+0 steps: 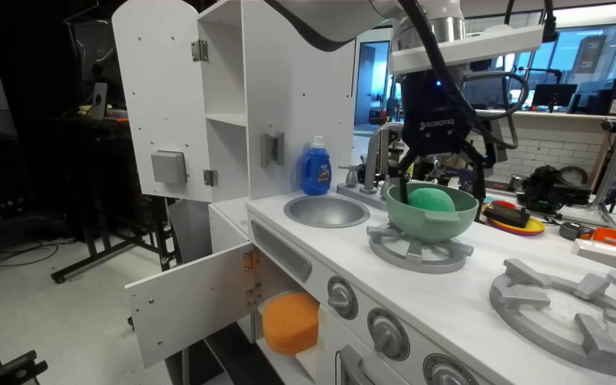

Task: Put the orange sponge and green plushie in the top compartment of the cabinet under the sink, then close the cabinet door

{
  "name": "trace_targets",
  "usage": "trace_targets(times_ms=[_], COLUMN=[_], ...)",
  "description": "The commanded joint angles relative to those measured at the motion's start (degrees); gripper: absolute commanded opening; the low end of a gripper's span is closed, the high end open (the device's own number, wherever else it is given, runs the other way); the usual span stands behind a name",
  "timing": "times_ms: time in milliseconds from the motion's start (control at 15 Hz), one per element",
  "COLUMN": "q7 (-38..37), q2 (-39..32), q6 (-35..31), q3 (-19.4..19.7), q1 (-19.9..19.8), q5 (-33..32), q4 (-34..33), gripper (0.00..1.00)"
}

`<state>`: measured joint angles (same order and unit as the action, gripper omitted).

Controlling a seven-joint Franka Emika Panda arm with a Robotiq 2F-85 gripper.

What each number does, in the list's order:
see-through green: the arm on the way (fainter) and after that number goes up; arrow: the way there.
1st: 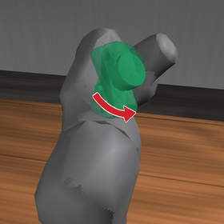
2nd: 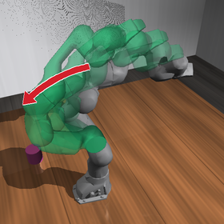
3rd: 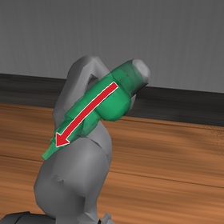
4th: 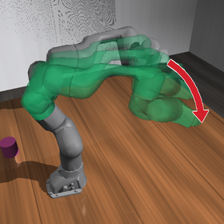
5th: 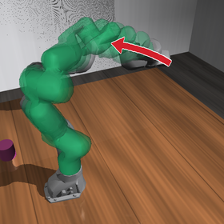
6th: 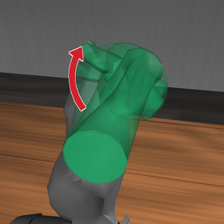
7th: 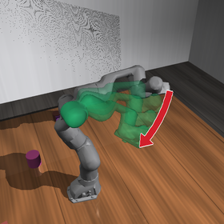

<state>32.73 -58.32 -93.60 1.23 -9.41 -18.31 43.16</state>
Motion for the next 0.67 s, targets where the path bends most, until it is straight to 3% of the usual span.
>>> trace_targets(times_ms=[0, 600], q7=[1.5, 2.2], q2=[-1.5, -1.9], q6=[1.7, 1.9], q3=[-0.1, -0.1], q1=[0.1, 1.6], q5=[0.0, -0.2], q4=[-3.4, -4.5], gripper=[1.0, 1.0])
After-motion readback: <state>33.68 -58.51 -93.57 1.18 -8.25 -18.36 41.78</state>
